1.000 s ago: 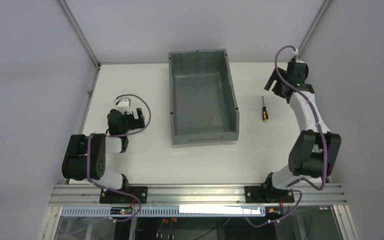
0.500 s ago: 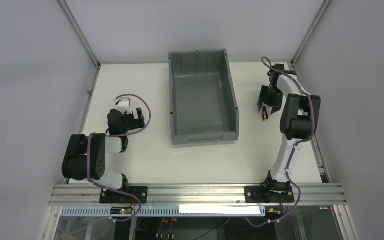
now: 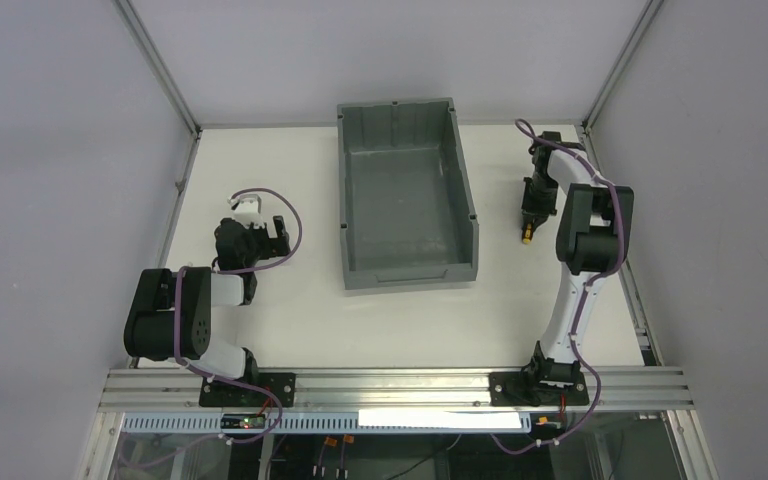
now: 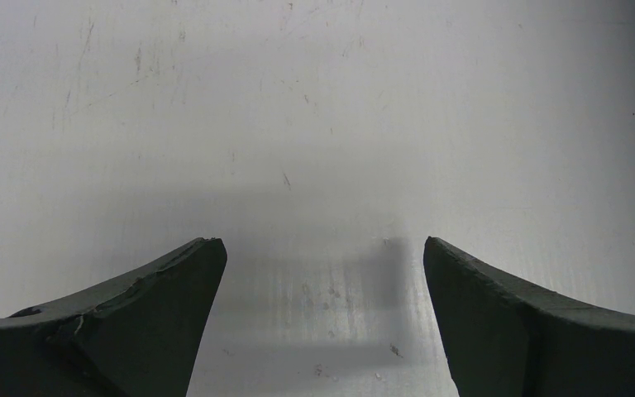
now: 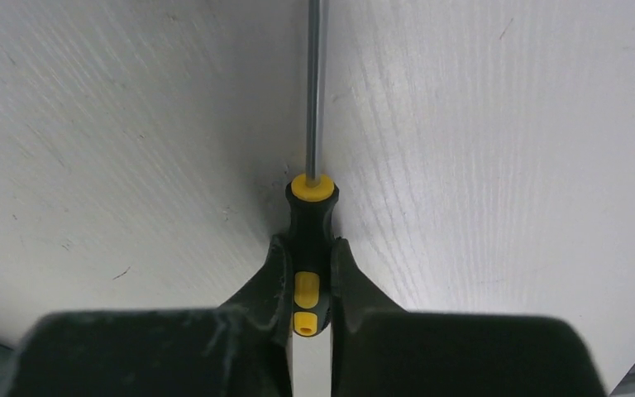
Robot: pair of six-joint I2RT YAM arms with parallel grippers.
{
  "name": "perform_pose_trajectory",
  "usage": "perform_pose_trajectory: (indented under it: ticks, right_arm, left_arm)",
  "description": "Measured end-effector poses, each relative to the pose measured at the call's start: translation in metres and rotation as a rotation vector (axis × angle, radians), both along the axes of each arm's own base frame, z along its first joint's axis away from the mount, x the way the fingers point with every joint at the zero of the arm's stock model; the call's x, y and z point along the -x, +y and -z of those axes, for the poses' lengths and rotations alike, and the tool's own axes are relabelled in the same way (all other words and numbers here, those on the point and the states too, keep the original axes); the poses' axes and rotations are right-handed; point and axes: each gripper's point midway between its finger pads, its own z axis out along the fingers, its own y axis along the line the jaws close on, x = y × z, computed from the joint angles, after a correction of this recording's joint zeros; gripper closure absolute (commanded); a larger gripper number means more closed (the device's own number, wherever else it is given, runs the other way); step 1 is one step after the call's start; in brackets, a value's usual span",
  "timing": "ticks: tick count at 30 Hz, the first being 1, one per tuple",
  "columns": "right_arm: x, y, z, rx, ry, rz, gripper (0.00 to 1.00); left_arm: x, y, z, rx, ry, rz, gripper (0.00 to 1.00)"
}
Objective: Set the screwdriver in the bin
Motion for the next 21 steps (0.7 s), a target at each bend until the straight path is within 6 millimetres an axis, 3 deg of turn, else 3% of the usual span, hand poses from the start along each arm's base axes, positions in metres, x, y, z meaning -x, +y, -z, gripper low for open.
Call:
perform_pose_trajectory:
  ticks: [4, 6, 8, 10, 12, 13, 16, 18, 21]
  right_arm:
    - [0.002, 0.001, -0.011, -0.003, -0.016, 0.000, 1.00]
    - [0.000, 0.002, -0.032, -0.007, -0.064, 0.004, 1.00]
    - [-0.007, 0.003, -0.068, -0.010, -0.158, 0.019, 1.00]
    - [-0.019, 0.006, -0.116, -0.011, -0.295, 0.035, 1.00]
    - [-0.031, 0.011, -0.188, -0.012, -0.503, 0.053, 1.00]
    - [-0.032, 0.015, -0.212, -0.010, -0.569, 0.054, 1.00]
    - [-0.027, 0.047, -0.291, -0.012, -0.791, 0.014, 1.00]
    - [-0.016, 0.097, -0.338, -0.052, -0.939, -0.082, 1.00]
    - [0.005, 0.168, -0.372, -0.132, -1.063, -0.232, 1.00]
  left_arm:
    - [0.000, 0.000, 0.000, 0.000, 0.000, 0.000, 0.01]
    - [0.000, 0.000, 0.000, 0.000, 0.000, 0.000, 0.01]
    - [0.000, 0.000, 0.000, 0.000, 0.000, 0.000, 0.01]
    - [0.000, 0.000, 0.000, 0.000, 0.000, 0.000, 0.01]
    - [0.000, 0.000, 0.000, 0.000, 0.000, 0.000, 0.01]
    - [0.000, 0.000, 0.000, 0.000, 0.000, 0.000, 0.01]
    - [0.000, 0.000, 0.000, 0.000, 0.000, 0.000, 0.01]
    - [0.000, 0.000, 0.000, 0.000, 0.000, 0.000, 0.01]
    - [0.000, 0.000, 0.000, 0.000, 0.000, 0.000, 0.01]
